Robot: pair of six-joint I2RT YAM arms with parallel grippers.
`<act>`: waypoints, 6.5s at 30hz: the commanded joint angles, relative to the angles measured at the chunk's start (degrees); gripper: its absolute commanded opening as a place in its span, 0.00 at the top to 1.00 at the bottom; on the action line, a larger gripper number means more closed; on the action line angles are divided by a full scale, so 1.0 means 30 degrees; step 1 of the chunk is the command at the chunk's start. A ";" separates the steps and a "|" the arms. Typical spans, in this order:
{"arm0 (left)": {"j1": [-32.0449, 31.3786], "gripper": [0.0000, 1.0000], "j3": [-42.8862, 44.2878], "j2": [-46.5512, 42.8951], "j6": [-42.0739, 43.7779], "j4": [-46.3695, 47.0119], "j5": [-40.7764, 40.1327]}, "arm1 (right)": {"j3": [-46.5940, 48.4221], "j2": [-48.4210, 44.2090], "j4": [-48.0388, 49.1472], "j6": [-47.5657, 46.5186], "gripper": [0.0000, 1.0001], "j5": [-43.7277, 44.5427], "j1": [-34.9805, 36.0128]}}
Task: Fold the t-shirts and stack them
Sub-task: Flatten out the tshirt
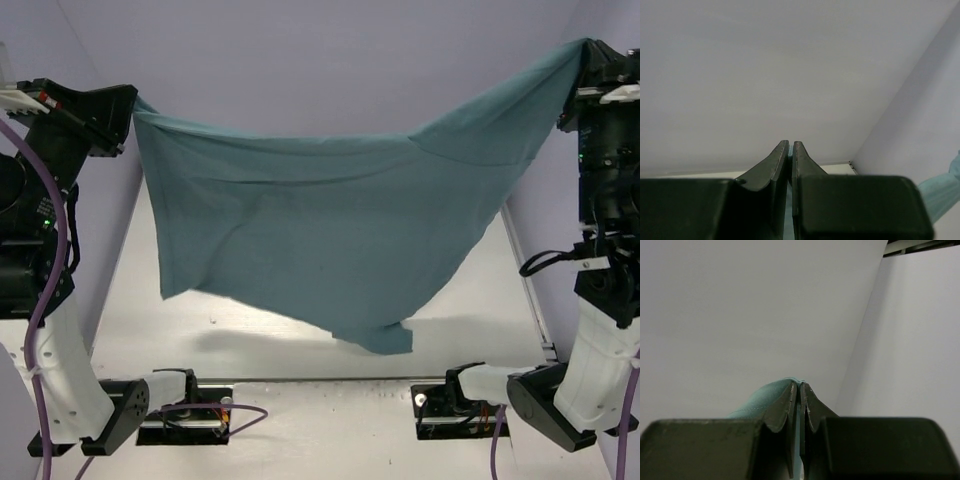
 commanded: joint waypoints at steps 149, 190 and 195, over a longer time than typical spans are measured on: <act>0.2844 0.58 -2.4191 0.7379 -0.2369 0.2534 -0.6131 | -2.8397 0.4140 0.3136 1.6998 0.45 -0.3594 -0.3119; -1.1633 0.31 -1.7974 0.6099 -0.3393 0.2686 -0.5763 | -2.7823 0.2164 0.3552 1.5289 0.57 -0.5016 -0.3205; -1.4146 0.35 -1.6185 0.9210 -0.3083 0.3254 -0.5254 | -2.8628 0.2245 0.3997 1.5335 0.58 -0.5316 -0.3229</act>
